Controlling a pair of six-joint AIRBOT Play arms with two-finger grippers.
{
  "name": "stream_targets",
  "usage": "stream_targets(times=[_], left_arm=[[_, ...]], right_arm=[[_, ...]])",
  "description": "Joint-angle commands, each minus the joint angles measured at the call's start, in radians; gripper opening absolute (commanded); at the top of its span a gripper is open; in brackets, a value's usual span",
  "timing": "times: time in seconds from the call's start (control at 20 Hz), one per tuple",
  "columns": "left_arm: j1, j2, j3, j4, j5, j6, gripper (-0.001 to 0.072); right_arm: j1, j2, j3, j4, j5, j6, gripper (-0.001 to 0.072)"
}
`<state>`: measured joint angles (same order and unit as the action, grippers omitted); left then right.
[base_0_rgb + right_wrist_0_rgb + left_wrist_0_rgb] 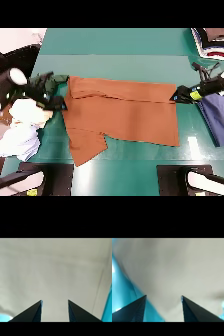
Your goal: Fold the shirts.
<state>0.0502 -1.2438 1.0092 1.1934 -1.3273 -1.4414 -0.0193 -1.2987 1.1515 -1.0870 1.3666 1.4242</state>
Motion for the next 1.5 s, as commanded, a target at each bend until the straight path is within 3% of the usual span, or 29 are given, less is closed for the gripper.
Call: stream_targets(times=[0.0,0.2,0.65,0.7,0.75,0.8,0.85,1.1,1.45], left_arm=[[-0.001,0.207,-0.304,-0.019,0.009,-0.039,0.0503],[-0.001,0.296,-0.488,-0.116,0.052,-0.038,0.0503],[-0.001,0.296,-0.574,-0.212,0.167,0.009,0.0501],[-0.001,0.296,-0.574,-0.227,0.167,0.01,0.0483],[-0.001,0.296,-0.574,-0.236,0.167,0.011,0.0235],[-0.001,0.296,-0.574,-0.246,0.167,0.025,0.0056],[-0.001,0.297,-0.573,-0.259,0.161,0.036,0.0027],[-0.001,0.38,-0.562,-0.255,0.126,0.032,0.0025],[-0.001,0.463,-0.562,-0.259,0.101,0.026,0.0026]], right_arm=[[-0.024,0.162,-0.135,0.02,-0.018,-0.012,0.0376],[-0.032,0.254,-0.189,0.021,-0.039,-0.012,0.0376],[-0.032,0.272,-0.189,0.022,-0.039,-0.011,0.0376],[-0.032,0.272,-0.189,0.022,-0.039,-0.011,0.0376],[-0.032,0.272,-0.189,0.022,-0.036,-0.011,0.0376],[-0.032,0.272,-0.189,0.019,-0.03,-0.011,0.0376],[-0.032,0.272,-0.189,0.018,-0.017,-0.011,0.0376],[-0.062,0.29,-0.251,-0.173,0.126,0.016,0.0376],[-0.378,0.327,-0.617,-0.126,0.059,-0.019,0.0389]])
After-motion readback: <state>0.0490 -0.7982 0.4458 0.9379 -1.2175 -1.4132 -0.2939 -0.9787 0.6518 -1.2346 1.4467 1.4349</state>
